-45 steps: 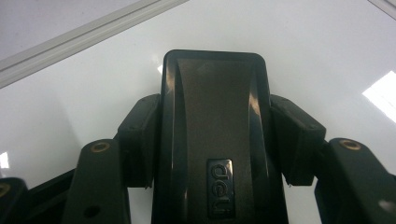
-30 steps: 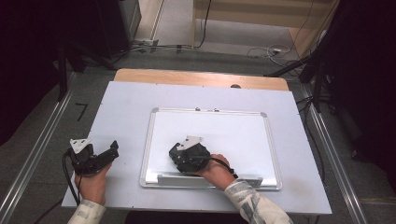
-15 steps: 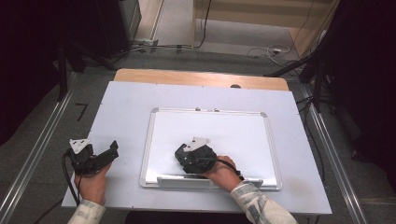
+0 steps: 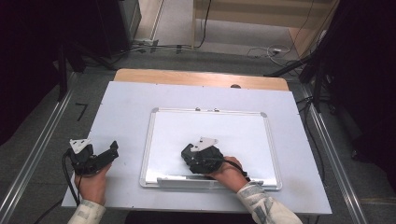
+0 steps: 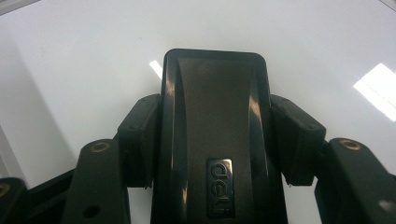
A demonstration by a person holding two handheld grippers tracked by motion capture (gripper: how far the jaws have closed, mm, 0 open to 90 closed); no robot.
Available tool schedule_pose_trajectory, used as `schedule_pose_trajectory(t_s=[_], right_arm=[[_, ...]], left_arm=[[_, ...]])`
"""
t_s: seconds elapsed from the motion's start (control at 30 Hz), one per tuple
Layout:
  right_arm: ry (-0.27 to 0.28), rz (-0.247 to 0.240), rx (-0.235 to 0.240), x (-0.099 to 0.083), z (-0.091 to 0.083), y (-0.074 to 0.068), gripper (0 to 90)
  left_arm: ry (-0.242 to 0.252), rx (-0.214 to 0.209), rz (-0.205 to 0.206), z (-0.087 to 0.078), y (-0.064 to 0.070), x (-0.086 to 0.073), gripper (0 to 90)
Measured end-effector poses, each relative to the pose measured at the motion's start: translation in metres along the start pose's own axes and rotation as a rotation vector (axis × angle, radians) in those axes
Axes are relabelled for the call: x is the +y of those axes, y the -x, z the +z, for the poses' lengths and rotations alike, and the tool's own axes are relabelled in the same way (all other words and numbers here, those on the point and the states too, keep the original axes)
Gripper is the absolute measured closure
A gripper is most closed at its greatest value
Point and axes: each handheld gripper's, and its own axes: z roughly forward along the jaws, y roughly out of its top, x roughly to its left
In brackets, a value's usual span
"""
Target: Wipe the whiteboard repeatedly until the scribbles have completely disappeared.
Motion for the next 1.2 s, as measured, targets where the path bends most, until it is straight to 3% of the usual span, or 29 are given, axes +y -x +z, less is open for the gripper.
schedule_pose_trajectory(t_s=[1.2], right_arm=[[-0.001,0.057,-0.038,-0.032,-0.024,0.035,38.8]], left_arm=[[-0.011,0.006,0.006,0.001,0.000,-0.001,11.0]])
